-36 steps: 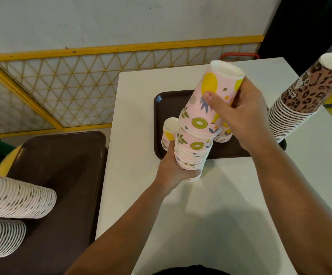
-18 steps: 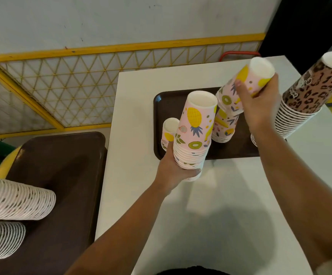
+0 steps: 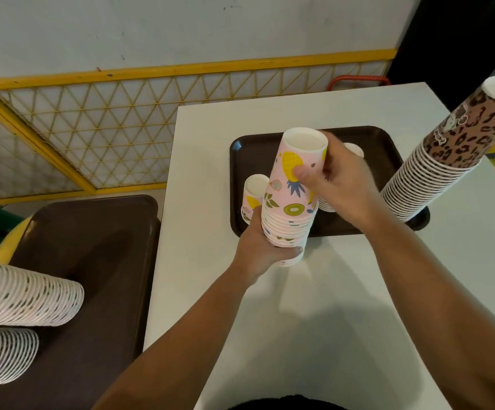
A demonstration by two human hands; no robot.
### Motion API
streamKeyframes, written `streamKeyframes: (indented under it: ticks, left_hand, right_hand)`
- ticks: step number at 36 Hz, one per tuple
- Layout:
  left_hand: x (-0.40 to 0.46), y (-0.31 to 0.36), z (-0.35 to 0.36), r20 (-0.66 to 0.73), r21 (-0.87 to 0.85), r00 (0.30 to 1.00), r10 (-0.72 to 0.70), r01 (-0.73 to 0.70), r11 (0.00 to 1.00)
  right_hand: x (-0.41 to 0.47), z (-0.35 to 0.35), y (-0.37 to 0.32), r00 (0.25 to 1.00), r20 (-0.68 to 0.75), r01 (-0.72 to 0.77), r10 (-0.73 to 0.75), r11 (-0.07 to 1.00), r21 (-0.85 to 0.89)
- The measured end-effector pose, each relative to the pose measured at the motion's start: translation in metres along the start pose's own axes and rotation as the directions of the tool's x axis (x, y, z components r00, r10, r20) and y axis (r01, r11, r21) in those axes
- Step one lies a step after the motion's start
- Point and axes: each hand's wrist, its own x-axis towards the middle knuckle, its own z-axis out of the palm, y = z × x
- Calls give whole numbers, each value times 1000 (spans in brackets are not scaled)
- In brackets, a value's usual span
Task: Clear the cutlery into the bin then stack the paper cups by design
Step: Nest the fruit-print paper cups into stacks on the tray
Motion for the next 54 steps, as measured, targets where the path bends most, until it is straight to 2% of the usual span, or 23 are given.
streamKeyframes:
  ticks: [4, 13, 16, 18, 21, 23, 25, 28, 30, 34, 41, 43, 47, 50, 52, 54]
  left_hand:
    - [0, 0, 1, 14, 7, 1000, -7, 7, 1000]
    - [-2, -1, 2, 31, 22, 999, -12, 12, 1000]
    - [-2, -3, 2, 37, 26, 999, -14, 13, 1000]
    - [-3, -3, 3, 33, 19, 999, -23, 22, 1000]
    - [-2, -4, 2, 27, 12, 999, -26, 26, 1000]
    - [-2, -4, 1, 24, 19, 999, -24, 23, 1000]
    - [-2, -4, 1, 19, 20, 999, -27, 27, 999]
    - [-2, -2, 1, 15, 18, 999, -30, 29, 999]
    - [-1, -2, 0, 14, 21, 1000, -23, 22, 1000]
    - [0, 0, -1, 24, 17, 1000, -19, 18, 1000]
    - [0, 2, 1, 26, 2, 999, -21, 21, 1000]
    - [0, 2, 1, 31, 5, 999, -23, 23, 1000]
    - [0, 3, 1, 31, 17, 999, -27, 26, 1000]
    - [1, 2, 1, 32, 8, 999, -31, 31, 999]
    - [0, 2, 2, 30, 4, 999, -30, 30, 1000]
    - [-1, 2, 3, 26, -5, 999, -22, 22, 1000]
  right_hand:
    - [-3, 5, -1, 998, -56, -12, 7, 997, -83]
    - [0, -4, -10, 981, -194, -14, 10, 1000, -24]
    - [3, -9, -10, 971, -236, -26, 45, 996, 82]
    - [6, -14, -11, 955, -284, -18, 83, 974, 224]
    - [14, -27, -15, 917, -383, 67, 112, 903, 425]
    - [22, -38, -15, 874, -473, 148, 107, 870, 470]
    - [30, -48, -12, 815, -570, 180, 107, 887, 425]
    - [39, -55, 5, 753, -656, 86, 46, 982, 168]
    - [41, -55, 19, 760, -650, 9, 20, 999, 41]
    - [43, -49, 41, 796, -605, -94, 11, 990, -106]
    - [40, -40, 62, 866, -489, -221, 103, 957, -190]
    - [37, -39, 62, 880, -464, -212, 103, 959, -189]
    - [25, -33, 40, 884, -468, -94, 21, 987, -132]
    - [11, -22, 18, 962, -274, -3, -15, 998, -64]
    - [2, -13, 9, 995, -96, -22, 18, 999, -45]
    - [-4, -5, 7, 999, 4, -41, 42, 998, -39]
